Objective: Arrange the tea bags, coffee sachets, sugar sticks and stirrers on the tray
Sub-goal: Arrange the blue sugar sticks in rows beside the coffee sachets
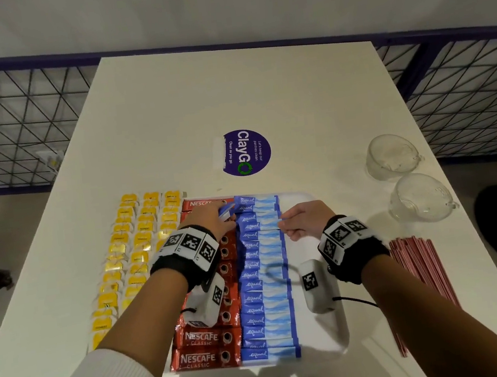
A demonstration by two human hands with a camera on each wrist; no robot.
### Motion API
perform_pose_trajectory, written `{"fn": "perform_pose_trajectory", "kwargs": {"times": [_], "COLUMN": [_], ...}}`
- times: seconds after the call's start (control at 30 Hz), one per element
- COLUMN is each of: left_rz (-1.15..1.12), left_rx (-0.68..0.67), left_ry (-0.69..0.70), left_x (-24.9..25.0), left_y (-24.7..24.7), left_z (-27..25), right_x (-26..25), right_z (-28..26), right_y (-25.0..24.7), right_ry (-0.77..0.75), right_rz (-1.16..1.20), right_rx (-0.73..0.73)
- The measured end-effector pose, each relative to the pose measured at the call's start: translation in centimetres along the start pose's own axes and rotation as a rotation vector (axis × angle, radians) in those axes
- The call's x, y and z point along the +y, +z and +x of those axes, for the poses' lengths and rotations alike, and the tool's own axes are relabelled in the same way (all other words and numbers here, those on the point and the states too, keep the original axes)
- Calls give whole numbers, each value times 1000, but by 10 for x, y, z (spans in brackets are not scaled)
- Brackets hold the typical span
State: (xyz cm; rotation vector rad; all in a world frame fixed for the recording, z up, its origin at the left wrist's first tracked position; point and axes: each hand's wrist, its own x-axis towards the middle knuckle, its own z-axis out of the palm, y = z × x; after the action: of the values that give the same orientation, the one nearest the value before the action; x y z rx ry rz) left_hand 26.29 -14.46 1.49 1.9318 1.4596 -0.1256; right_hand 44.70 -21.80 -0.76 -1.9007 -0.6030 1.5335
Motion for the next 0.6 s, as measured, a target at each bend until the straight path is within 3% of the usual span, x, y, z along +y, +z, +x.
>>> {"fn": "perform_pose_trajectory", "kwargs": {"times": [0.2, 0.6], "left_rz": [87, 0], "left_rx": [-22, -21], "left_ry": [21, 24], "left_x": [2, 0], "left_y": [0, -1], "left_z": [2, 4], "right_x": [-1, 0], "right_z": [3, 7], "right_y": [3, 0], "right_ry": [22, 2], "right_rz": [-64, -195], "right_rx": [10, 43]}}
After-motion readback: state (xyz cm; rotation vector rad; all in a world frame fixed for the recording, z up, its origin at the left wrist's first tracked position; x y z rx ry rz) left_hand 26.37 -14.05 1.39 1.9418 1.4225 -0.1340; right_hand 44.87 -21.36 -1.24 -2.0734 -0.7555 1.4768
